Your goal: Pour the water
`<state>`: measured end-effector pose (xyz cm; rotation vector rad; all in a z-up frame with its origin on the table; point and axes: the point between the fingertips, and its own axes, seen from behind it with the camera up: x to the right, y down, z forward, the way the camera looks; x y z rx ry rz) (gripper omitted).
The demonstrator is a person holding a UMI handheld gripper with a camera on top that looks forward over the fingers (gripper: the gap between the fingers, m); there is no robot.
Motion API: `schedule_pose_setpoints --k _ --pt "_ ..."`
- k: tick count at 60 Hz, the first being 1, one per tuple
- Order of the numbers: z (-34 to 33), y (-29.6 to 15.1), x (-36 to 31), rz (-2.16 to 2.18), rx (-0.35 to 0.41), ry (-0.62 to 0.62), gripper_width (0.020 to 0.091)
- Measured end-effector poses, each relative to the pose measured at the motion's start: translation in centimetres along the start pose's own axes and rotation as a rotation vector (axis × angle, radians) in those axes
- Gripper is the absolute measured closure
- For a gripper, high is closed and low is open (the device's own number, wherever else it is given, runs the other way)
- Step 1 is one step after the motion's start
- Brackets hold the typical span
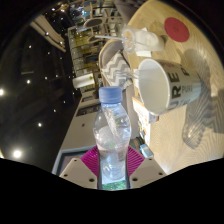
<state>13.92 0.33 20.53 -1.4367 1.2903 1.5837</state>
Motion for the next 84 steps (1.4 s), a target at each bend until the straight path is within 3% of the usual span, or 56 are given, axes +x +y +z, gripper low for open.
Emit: schedule_pose_setpoints --k 9,18,30,42,50,63,84 --pt "-1.9 -1.2 -2.6 -0.428 -0.017 0.079 0.0792" --pt "-3.6 -3.9 -8.1 -0.843 0.032 0.117 0.0791" --pt "-6.5 -10.2 -12.8 -1.228 0.169 0.175 0.0791" --pt "-10.6 -19.3 -10.0 -1.464 0.289 0.379 0.0787" --pt "-12.0 -23.0 -4.7 -1.582 0.250 0.522 0.0787" --pt "-12.0 -27.1 3.3 -1.629 0.188 0.642 0.0787" --pt "-11.3 -28.7 8.6 -1.591 0.187 0.656 0.0768"
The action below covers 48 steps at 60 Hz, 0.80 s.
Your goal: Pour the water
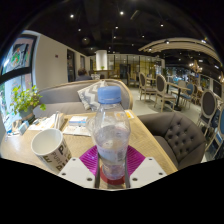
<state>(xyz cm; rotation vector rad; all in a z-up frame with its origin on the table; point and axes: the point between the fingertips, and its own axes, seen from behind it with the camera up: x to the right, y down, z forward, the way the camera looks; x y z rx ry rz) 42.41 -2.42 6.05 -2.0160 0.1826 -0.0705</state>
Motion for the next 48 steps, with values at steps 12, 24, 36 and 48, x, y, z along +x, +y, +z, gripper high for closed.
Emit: schedule_pose_setpoints --k 12,24,36,48 --pt "-0.1 0.2 0.2 0.058 0.007 0.027 0.0641" --pt "-1.2 1.8 0.5 0.083 -0.114 0.047 0.0235" --pt "-5.9 2.9 1.0 0.091 -0.201 0.126 0.0249" --pt "-13.8 1.9 -1.5 0.055 -0.243 0.144 0.0247"
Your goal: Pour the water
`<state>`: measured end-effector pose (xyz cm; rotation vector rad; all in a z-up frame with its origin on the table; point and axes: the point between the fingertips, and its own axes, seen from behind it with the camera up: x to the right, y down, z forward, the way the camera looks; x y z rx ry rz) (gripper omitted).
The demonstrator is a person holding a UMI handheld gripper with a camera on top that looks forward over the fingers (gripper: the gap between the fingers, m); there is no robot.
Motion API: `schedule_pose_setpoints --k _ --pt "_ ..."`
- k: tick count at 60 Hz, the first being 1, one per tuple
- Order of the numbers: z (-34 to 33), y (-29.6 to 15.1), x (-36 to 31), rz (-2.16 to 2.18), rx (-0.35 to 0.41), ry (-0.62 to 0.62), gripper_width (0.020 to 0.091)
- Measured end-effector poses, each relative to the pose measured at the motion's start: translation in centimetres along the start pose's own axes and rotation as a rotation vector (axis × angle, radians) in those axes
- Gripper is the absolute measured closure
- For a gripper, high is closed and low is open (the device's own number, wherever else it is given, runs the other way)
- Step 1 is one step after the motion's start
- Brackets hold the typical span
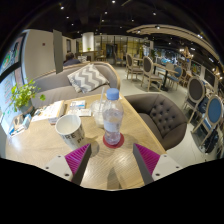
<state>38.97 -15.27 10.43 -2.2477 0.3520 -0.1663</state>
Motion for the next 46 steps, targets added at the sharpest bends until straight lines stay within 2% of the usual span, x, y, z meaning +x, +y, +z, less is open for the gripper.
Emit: schedule_pose_setpoints --k 5,22,40,46 --pt "-4.1 0.6 -0.7 -0.011 -0.013 0.007 0.0249" --pt "-14.2 1.4 -3.3 -0.078 0.025 0.025 0.0250" --pt "-17.1 1.4 -3.5 -0.087 0.064 0.032 0.0249" --pt "-17.5 1.5 -3.8 -0.070 0.053 0.021 0.0251"
